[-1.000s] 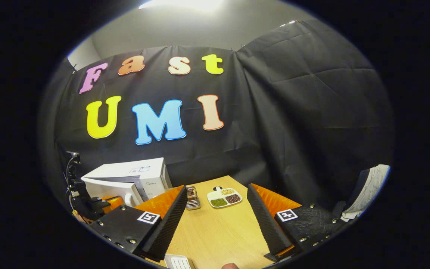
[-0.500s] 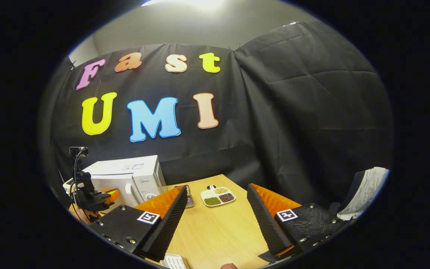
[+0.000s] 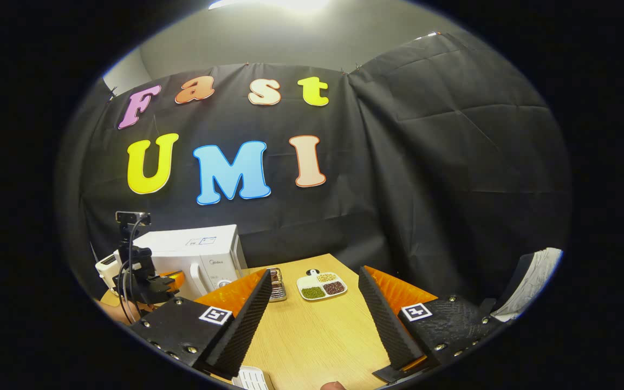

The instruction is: Open the microwave oven with the left hand, put the food in, and close the microwave oven.

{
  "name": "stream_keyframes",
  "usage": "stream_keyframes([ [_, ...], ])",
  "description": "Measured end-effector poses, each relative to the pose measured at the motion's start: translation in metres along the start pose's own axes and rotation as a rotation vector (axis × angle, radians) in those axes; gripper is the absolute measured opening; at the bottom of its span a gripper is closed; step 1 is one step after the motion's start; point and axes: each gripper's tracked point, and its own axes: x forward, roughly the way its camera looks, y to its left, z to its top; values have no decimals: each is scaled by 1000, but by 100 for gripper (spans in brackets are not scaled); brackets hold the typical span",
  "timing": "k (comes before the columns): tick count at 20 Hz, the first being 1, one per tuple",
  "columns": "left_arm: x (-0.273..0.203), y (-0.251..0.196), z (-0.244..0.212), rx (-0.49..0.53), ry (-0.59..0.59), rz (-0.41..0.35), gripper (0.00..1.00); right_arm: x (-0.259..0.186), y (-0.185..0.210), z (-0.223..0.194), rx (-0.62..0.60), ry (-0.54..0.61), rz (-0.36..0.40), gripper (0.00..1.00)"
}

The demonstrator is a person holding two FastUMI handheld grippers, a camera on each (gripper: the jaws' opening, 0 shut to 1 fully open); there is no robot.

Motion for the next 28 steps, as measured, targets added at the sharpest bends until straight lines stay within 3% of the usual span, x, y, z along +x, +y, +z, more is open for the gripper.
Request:
stream_keyframes([
  [2, -13, 2, 16, -6, -34, 16, 12, -3, 3, 2, -8, -5, 23, 98],
  [5, -41, 1, 32, -21, -72, 23, 8, -4, 6, 5, -1, -13, 63, 98],
  [6, -51, 1, 40, -26, -84, 25, 8, -4, 8, 7, 3, -15, 80, 93],
  [7, -64, 1, 46, -31, -93, 30, 7, -4, 9, 7, 5, -16, 97, 98],
  [10, -108, 0, 71, -59, -152, 49, 7, -2, 12, 10, 11, -21, 146, 98],
  [11, -124, 1, 79, -62, -166, 57, 12, 0, 13, 12, 17, -22, 164, 93],
  [12, -136, 3, 86, -62, -180, 67, 7, 0, 15, 13, 24, -24, 182, 98],
  [13, -151, 5, 92, -64, -192, 81, 7, 0, 16, 15, 29, -26, 201, 93],
  [14, -161, 7, 96, -68, -198, 96, 7, -1, 18, 17, 33, -28, 219, 98],
  [16, -188, 10, 106, -85, -216, 131, 7, -2, 19, 22, 34, -39, 252, 98],
  [18, -216, 13, 112, -101, -232, 166, 7, -5, 21, 26, 23, -59, 286, 93],
  [19, -232, 12, 113, -101, -235, 185, 3, -6, 22, 25, 13, -64, 300, 98],
  [22, -276, 14, 120, -73, -255, 239, 7, -16, 30, 20, 8, -58, 363, 98],
  [28, -356, 10, 126, -43, -302, 260, 7, -41, 45, 24, -20, -93, 407, 98],
])
